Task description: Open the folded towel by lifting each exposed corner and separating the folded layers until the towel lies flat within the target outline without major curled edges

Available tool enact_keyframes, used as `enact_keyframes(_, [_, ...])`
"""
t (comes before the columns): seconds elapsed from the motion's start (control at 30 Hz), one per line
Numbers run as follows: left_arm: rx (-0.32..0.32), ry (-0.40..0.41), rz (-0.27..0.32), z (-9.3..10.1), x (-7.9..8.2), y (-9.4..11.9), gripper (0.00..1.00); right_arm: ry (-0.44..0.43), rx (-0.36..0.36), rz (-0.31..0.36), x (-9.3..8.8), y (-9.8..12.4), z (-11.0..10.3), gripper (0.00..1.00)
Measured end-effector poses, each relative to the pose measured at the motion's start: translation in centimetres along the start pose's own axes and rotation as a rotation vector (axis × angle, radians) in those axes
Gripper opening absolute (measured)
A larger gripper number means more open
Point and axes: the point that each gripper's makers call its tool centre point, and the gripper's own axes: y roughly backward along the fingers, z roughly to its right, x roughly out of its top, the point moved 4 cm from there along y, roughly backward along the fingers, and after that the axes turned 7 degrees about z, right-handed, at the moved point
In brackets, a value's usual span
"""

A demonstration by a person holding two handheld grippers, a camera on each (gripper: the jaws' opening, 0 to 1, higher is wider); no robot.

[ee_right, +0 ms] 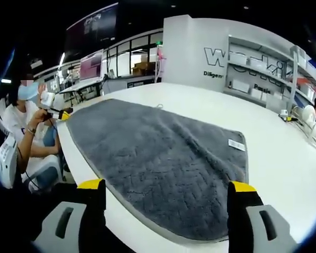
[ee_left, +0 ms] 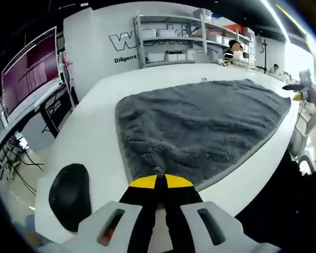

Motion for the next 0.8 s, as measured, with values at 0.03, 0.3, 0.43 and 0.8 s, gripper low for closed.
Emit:
enact_keyframes(0.03, [0.002, 0.0, -0.003, -0.1, -0.1, 0.2, 0.03, 0.0, -0.005, -0.001, 0.0, 0.1, 0.1, 0.98])
enact_keyframes(0.3, [0.017, 0.001, -0.015, -0.5, -0.5, 0.8, 0.03, -0.001, -0.022, -0.016, -0.9, 1.1, 0.8, 0.92])
enact_keyframes(0.43, [0.02, 0.007, -0.006, -0.5, -0.6, 0.8, 0.03, 0.0, -0.01, -0.031, -1.8, 1.6, 1.1, 0.75])
enact_keyframes(0.8, [0.018, 0.014, 0.003, -0.4, -0.7, 0.9, 0.03, -0.024, -0.018, -0.134, -4.8, 2.2, 2.8, 0.28])
